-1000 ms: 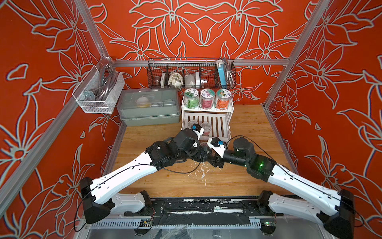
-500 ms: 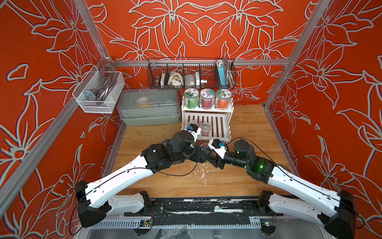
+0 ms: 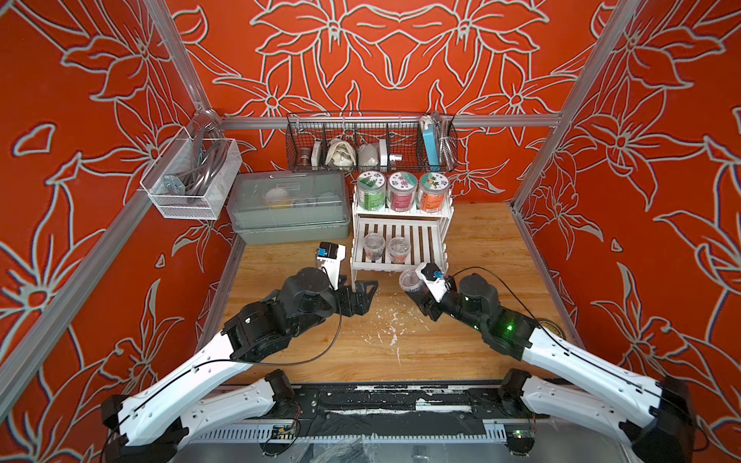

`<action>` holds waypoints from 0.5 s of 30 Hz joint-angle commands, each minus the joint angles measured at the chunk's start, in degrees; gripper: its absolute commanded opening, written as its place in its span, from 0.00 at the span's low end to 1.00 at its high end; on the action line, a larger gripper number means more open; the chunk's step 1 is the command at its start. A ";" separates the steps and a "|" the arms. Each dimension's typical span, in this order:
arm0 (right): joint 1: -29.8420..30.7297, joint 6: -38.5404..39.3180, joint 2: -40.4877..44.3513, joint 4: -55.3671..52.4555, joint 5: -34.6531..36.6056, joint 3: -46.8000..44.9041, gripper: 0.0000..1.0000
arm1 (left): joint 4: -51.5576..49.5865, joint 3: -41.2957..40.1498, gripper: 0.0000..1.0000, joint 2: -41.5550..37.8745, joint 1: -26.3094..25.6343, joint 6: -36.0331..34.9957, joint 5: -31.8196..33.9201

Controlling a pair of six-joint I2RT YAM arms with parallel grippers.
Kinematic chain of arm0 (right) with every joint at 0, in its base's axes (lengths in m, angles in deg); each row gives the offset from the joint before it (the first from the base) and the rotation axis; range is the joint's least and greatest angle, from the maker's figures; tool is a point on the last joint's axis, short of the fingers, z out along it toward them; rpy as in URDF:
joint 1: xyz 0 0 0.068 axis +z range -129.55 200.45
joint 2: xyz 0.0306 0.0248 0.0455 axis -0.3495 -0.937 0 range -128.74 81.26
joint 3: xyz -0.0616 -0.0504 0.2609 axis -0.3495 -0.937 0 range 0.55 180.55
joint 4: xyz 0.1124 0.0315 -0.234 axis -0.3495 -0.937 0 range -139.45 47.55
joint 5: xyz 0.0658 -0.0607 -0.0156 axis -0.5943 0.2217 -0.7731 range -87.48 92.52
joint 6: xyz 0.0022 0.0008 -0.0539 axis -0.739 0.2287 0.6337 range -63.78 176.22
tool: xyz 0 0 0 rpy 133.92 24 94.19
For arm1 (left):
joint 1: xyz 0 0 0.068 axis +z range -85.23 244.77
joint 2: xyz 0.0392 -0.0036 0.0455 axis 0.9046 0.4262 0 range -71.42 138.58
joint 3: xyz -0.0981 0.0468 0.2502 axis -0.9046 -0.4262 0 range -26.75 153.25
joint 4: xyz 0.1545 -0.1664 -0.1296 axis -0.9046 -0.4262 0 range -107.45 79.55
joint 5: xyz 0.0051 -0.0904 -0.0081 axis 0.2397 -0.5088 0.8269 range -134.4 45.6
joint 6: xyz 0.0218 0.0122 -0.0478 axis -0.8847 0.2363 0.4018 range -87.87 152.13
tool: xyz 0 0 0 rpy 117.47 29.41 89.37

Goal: Place the seed container on the shelf
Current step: Pick up the seed jar at the center of the board, then place the seed jar on the shelf.

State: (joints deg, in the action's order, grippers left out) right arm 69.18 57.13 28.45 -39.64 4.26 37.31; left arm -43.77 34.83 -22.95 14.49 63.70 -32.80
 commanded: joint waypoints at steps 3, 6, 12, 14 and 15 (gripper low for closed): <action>-1.69 -4.70 -1.36 13.12 14.06 -2.52 0.59 | 1.23 -1.05 0.93 -0.04 0.48 0.07 0.80; -2.31 -5.54 -4.03 17.16 17.11 -2.40 0.59 | 1.17 -1.06 0.93 -0.12 0.45 -0.23 0.79; -2.90 -6.94 -8.96 22.99 20.06 -1.91 0.59 | 0.89 -1.37 0.93 -1.56 0.62 -0.84 1.56; -3.07 -7.62 -9.83 24.88 21.06 -2.33 0.59 | 0.88 -1.62 0.93 -2.21 0.67 -0.96 1.84; -3.10 -7.96 -10.53 25.63 21.49 -2.48 0.59 | 0.89 -1.79 0.93 -2.53 0.78 -1.10 1.93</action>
State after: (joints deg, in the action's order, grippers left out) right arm 66.47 51.33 18.50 -19.97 22.07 35.17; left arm -43.73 33.54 -24.18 14.75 63.52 -31.97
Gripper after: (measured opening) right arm 0.596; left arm 0.929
